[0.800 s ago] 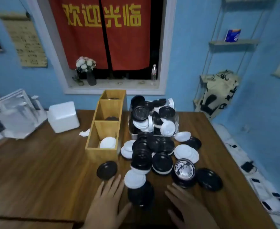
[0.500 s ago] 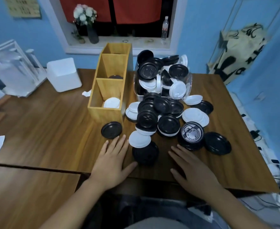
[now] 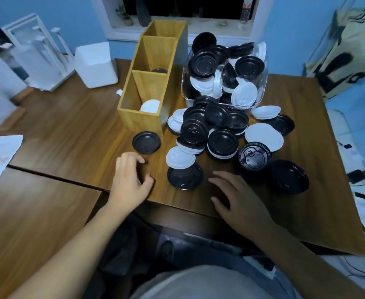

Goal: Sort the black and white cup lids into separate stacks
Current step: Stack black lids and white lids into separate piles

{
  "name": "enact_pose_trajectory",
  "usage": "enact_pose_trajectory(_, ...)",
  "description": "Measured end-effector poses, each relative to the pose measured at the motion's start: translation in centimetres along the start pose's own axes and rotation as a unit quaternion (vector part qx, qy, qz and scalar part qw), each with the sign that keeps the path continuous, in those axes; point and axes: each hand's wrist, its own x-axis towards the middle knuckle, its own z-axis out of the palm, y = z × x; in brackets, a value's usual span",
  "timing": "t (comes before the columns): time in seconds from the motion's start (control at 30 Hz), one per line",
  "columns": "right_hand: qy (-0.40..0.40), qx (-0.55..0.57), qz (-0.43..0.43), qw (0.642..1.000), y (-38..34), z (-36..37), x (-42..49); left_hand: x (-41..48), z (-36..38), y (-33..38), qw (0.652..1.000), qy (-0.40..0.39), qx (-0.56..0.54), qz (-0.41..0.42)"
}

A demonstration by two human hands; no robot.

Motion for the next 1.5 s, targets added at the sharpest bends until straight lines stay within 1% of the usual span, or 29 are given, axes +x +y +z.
enact_pose_trajectory(0.03, 0.002, -0.003, -0.018, 1.000, -0.2, 0.0, 0.7, 0.3, -0.1, -0.2, 1.000, 0.018, 0.020, -0.010)
enact_pose_trajectory(0.1, -0.007, -0.025, -0.056, 0.998, -0.9, 0.4, 2.2, 1.4, -0.4, -0.6, 0.997, 0.021, 0.069, -0.005)
enact_pose_trajectory(0.2, -0.023, -0.051, -0.107, 0.993, -1.5, 1.5, 3.7, 3.5, -0.7, -1.3, 0.992, -0.025, 0.122, 0.032)
enact_pose_trajectory(0.3, -0.017, -0.066, -0.146, 0.987, -1.9, 2.0, 4.8, 5.3, -0.4, -1.9, 0.983, -0.088, 0.148, 0.066)
enact_pose_trajectory(0.37, -0.017, -0.045, -0.138, 0.989, -2.2, 1.2, 5.2, 6.1, -0.4, -2.2, 0.979, -0.096, 0.152, 0.097)
enact_pose_trajectory(0.4, -0.023, -0.017, -0.104, 0.994, -2.5, 0.3, 5.3, 6.3, -0.6, -2.4, 0.979, -0.090, 0.144, 0.112)
enact_pose_trajectory(0.43, -0.027, 0.022, -0.049, 0.998, -2.8, -0.8, 5.3, 6.3, -0.8, -2.4, 0.981, -0.084, 0.125, 0.121)
enact_pose_trajectory(0.5, -0.026, 0.124, 0.076, 0.989, -3.4, -2.7, 5.3, 6.1, -1.5, -2.4, 0.990, -0.075, 0.051, 0.105)
enact_pose_trajectory(0.57, -0.008, 0.217, 0.181, 0.959, -3.3, -3.4, 5.5, 5.8, -2.2, -1.9, 0.996, -0.066, -0.043, 0.052)
enact_pose_trajectory(0.6, 0.004, 0.242, 0.222, 0.945, -3.0, -3.5, 5.7, 5.8, -2.5, -1.7, 0.994, -0.064, -0.085, 0.019)
enact_pose_trajectory(0.67, 0.007, 0.267, 0.292, 0.918, -2.3, -3.2, 5.9, 5.9, -2.7, -1.7, 0.986, -0.074, -0.143, -0.048)
enact_pose_trajectory(0.7, 0.005, 0.267, 0.320, 0.909, -2.0, -3.0, 5.9, 6.0, -2.7, -1.8, 0.983, -0.082, -0.151, -0.071)
enact_pose_trajectory(0.73, 0.009, 0.258, 0.339, 0.905, -2.0, -2.8, 5.8, 6.2, -2.7, -2.0, 0.983, -0.088, -0.136, -0.081)
enact_pose_trajectory(0.77, 0.017, 0.233, 0.354, 0.906, -2.0, -2.6, 5.7, 6.5, -2.7, -2.3, 0.988, -0.092, -0.095, -0.074)
enact_pose_trajectory(0.83, 0.036, 0.148, 0.373, 0.915, -2.9, -2.3, 5.6, 6.9, -2.9, -3.1, 0.993, -0.108, 0.036, -0.028)
enact_pose_trajectory(0.9, 0.054, 0.039, 0.359, 0.931, -4.1, -2.0, 5.2, 7.3, -3.3, -3.6, 0.981, -0.132, 0.139, 0.014)
enact_pose_trajectory(0.97, 0.053, -0.048, 0.343, 0.937, -5.5, -1.7, 4.6, 7.6, -3.7, -4.1, 0.975, -0.129, 0.174, 0.042)
enact_pose_trajectory(1.03, 0.040, -0.079, 0.347, 0.934, -6.8, -1.2, 4.1, 7.8, -3.7, -4.7, 0.978, -0.109, 0.169, 0.059)
enact_pose_trajectory(1.1, 0.032, -0.095, 0.353, 0.930, -7.7, -0.4, 3.7, 7.8, -3.5, -5.4, 0.979, -0.111, 0.150, 0.086)
enact_pose_trajectory(1.23, -0.008, -0.191, 0.348, 0.918, -8.0, 0.7, 4.0, 7.3, -2.5, -6.4, 0.970, -0.180, 0.089, 0.136)
enact_pose_trajectory(1.27, -0.020, -0.199, 0.341, 0.919, -7.8, 0.7, 4.2, 7.1, -2.3, -6.4, 0.967, -0.192, 0.088, 0.145)
enact_pose_trajectory(1.33, -0.049, -0.182, 0.308, 0.933, -7.1, 0.1, 4.2, 7.0, -2.1, -6.3, 0.962, -0.201, 0.094, 0.156)
enact_pose_trajectory(1.43, -0.095, -0.107, 0.246, 0.959, -6.2, -1.2, 3.7, 7.3, -2.2, -6.4, 0.962, -0.206, 0.080, 0.163)
enact_pose_trajectory(1.5, -0.080, -0.100, 0.219, 0.967, -6.2, -1.7, 3.6, 7.4, -2.3, -6.6, 0.960, -0.214, 0.069, 0.167)
